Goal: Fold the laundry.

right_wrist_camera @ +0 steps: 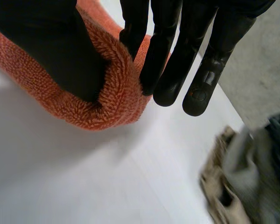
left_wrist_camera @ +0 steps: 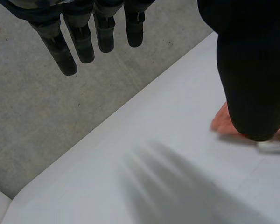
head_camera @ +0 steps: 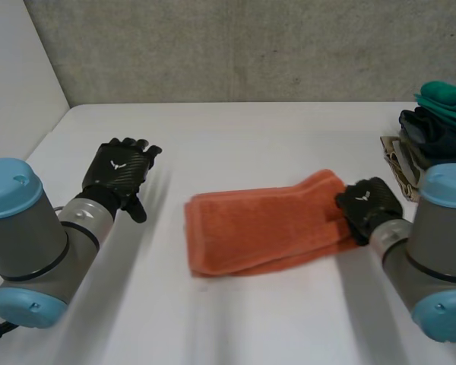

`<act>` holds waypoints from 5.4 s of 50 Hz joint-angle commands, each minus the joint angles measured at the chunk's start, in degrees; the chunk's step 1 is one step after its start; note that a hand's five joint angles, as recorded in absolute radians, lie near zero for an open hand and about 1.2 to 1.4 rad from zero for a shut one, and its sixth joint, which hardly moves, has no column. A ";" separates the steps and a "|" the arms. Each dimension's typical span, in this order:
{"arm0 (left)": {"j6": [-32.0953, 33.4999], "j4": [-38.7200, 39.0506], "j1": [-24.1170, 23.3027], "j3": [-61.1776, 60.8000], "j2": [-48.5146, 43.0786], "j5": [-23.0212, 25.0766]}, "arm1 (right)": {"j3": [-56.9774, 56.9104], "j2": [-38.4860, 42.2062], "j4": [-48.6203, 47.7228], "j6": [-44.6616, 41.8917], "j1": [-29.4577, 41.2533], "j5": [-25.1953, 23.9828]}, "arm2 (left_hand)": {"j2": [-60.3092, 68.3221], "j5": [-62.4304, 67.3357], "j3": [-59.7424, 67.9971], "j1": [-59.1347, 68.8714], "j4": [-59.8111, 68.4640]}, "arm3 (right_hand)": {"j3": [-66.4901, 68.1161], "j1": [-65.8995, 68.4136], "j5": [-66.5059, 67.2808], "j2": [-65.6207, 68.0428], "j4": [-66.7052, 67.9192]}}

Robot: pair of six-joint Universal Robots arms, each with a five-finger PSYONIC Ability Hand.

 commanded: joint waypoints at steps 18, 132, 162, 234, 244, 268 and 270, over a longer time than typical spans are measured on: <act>-1.06 0.16 -5.06 3.24 1.94 -6.07 | -2.15 4.83 -17.89 -6.85 21.72 -21.46 | 1.13 0.33 0.80 1.91 1.28 | 12.15 25.56 13.79 12.67 11.86; -11.17 -26.64 -9.46 21.08 5.98 21.17 | -4.96 12.92 -19.74 11.96 20.85 -3.80 | 6.18 5.38 5.84 6.96 6.32 | -24.46 -11.05 -22.82 -23.94 -24.75; -12.14 -26.55 -7.53 21.08 8.44 20.99 | -23.76 16.35 -17.98 10.73 12.94 -5.64 | 7.02 6.22 6.68 7.79 7.16 | 12.15 25.56 13.79 12.67 11.86; -16.97 -25.94 -6.47 20.64 8.62 20.99 | -31.51 18.90 -25.11 25.24 -41.99 -47.31 | 7.52 6.72 7.19 8.30 7.67 | -16.26 -2.85 -14.62 -15.74 -16.55; -16.97 -25.94 -6.38 20.64 8.61 20.99 | -29.40 9.59 -15.44 23.03 -42.34 -36.50 | 7.52 6.72 7.19 8.30 7.67 | -57.85 -44.44 -56.21 -57.33 -58.14; -18.11 -25.94 -6.12 21.08 9.84 20.99 | -25.68 -9.67 4.96 9.33 -57.46 -19.22 | 7.35 6.56 7.02 8.13 7.50 | -57.85 -44.44 -56.21 -57.33 -58.14; -18.29 -25.94 -6.03 21.34 10.37 20.90 | -27.63 -9.93 4.34 9.49 -56.50 -16.39 | 7.35 6.56 7.02 8.13 7.50 | -57.85 -44.44 -56.21 -57.33 -58.14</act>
